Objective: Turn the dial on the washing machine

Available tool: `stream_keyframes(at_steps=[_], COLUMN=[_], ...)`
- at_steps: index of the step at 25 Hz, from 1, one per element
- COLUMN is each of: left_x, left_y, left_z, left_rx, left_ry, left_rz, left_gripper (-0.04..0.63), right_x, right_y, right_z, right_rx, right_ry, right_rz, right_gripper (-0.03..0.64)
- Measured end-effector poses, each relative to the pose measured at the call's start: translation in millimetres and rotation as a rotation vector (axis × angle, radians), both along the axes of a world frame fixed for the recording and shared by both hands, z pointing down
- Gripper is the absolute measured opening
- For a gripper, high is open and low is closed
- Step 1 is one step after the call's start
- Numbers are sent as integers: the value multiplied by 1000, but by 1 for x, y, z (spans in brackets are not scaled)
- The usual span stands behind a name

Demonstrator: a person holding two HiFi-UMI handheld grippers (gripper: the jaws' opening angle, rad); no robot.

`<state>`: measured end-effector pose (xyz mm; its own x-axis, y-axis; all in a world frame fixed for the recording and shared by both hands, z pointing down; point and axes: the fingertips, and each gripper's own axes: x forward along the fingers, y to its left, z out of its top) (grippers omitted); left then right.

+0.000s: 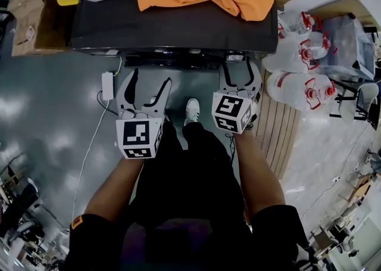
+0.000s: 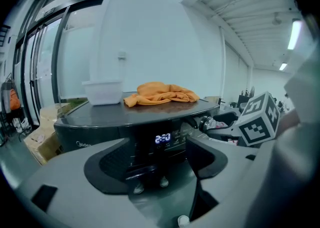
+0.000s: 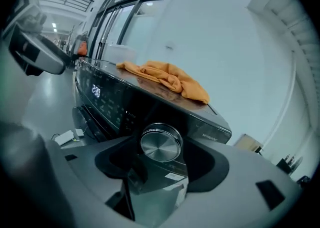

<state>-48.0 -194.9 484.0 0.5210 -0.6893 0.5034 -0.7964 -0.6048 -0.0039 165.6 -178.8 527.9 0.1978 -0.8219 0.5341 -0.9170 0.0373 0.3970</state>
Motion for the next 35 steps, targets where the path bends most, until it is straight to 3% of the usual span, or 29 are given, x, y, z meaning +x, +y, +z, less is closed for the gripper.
stream_keyframes(at_steps=[4, 13, 18, 21, 26, 29, 32, 35], left_x=[-4, -2, 3, 6, 8, 7, 5, 3], left_y=[-1, 0, -1, -1, 1, 3, 4, 4], left_z=[-1, 0, -1, -1, -3, -2, -2, -2], left_rx=[0, -8, -9, -6, -1, 0, -2, 0], left_ry=[0, 10, 12, 13, 13, 15, 11, 6], left_rz=[-7, -7, 4, 6, 8, 4, 1, 1], left_gripper=[333, 333, 333, 332, 333, 332, 331, 331], right_x=[1, 11, 14, 14, 4, -2, -4, -2], right_y=[-3, -1, -1, -1, 0, -2, -4, -4], right_z=[1, 4, 4, 4, -4, -8, -7, -7], right_rx=[2, 75, 87, 71, 26, 9, -3, 6], right_ry=[-60, -473, -613, -541, -168, -22, 13, -49], right_rz=[24, 113, 123, 103, 24, -25, -31, -8], right_gripper=[278, 276, 278, 279, 288, 287, 273, 265])
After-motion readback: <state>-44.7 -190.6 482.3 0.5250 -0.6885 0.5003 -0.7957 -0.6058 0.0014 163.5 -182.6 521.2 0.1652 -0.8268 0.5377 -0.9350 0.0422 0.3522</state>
